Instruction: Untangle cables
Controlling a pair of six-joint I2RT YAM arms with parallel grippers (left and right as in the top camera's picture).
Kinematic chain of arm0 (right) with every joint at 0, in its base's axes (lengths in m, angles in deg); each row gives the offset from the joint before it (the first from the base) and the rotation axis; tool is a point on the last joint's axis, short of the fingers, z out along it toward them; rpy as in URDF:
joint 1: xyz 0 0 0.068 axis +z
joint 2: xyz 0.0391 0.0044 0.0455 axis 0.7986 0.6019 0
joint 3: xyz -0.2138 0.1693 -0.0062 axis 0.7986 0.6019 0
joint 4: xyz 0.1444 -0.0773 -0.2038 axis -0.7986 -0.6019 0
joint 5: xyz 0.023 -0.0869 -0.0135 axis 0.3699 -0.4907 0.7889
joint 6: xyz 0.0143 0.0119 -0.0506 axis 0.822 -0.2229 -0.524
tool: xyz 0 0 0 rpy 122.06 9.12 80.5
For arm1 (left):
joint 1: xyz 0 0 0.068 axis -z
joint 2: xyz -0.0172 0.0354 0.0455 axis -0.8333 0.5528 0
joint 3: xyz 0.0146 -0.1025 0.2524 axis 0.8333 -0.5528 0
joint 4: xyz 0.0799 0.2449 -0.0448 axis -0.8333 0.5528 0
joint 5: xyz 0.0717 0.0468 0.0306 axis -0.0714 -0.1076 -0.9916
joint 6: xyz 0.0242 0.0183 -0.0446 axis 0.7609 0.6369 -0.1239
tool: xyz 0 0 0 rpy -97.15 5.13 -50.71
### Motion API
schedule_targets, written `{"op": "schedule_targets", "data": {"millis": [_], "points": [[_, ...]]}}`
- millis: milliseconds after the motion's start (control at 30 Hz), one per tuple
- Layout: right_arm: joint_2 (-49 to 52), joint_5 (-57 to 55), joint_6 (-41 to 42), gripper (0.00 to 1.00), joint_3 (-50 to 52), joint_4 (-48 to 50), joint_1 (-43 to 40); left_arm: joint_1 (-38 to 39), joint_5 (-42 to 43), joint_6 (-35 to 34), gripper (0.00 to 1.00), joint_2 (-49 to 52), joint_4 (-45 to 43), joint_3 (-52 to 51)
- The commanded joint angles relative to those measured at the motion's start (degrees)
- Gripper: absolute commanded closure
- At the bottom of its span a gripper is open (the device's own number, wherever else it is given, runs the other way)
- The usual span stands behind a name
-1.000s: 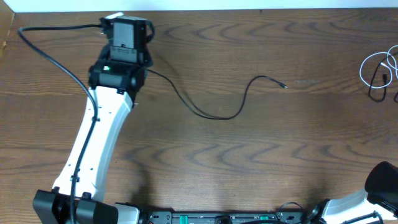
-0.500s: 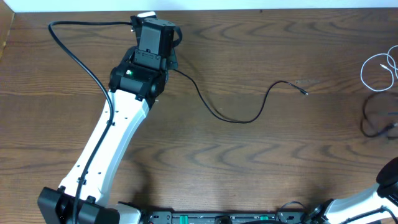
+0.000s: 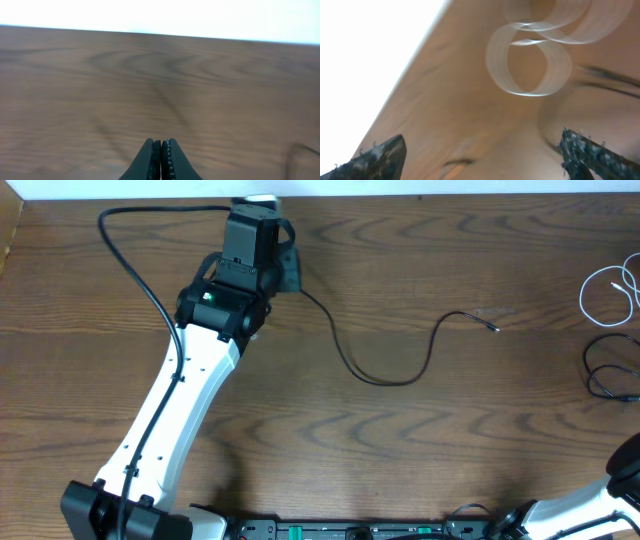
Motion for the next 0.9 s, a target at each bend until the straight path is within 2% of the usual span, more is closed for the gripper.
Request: {"op": "schedule_targets", "data": {"millis": [0,167,333,633,867], "points": [[-0.7,29.9,-17.6,0.03,-0.4,0.4,5.2,0.2,17.6,7.1,0.93,-1.0,-0.3,0.7],[-0.6,31.3,-33.0,0.02,-0.3,-5.0,16.3,-0.6,28.0,6.6,0.92,-3.8,-0.5,4.0],[-0.2,31.3,-42.9,0.03,-0.1,-8.4,27.3,-3.1,33.3,-0.7,0.93,-8.3,-1.5,5.6],[-0.2,31.6,-54.8,0.08,3.9,-8.4,45.1,-9.0,46.2,-9.5,0.93,-12.0,-4.9,5.6],[-0.2,38.2,-58.2,0.11,8.2,-3.6,53.3,-11.1,48.3,-14.8,0.93,-12.0,-6.4,5.6]]}}
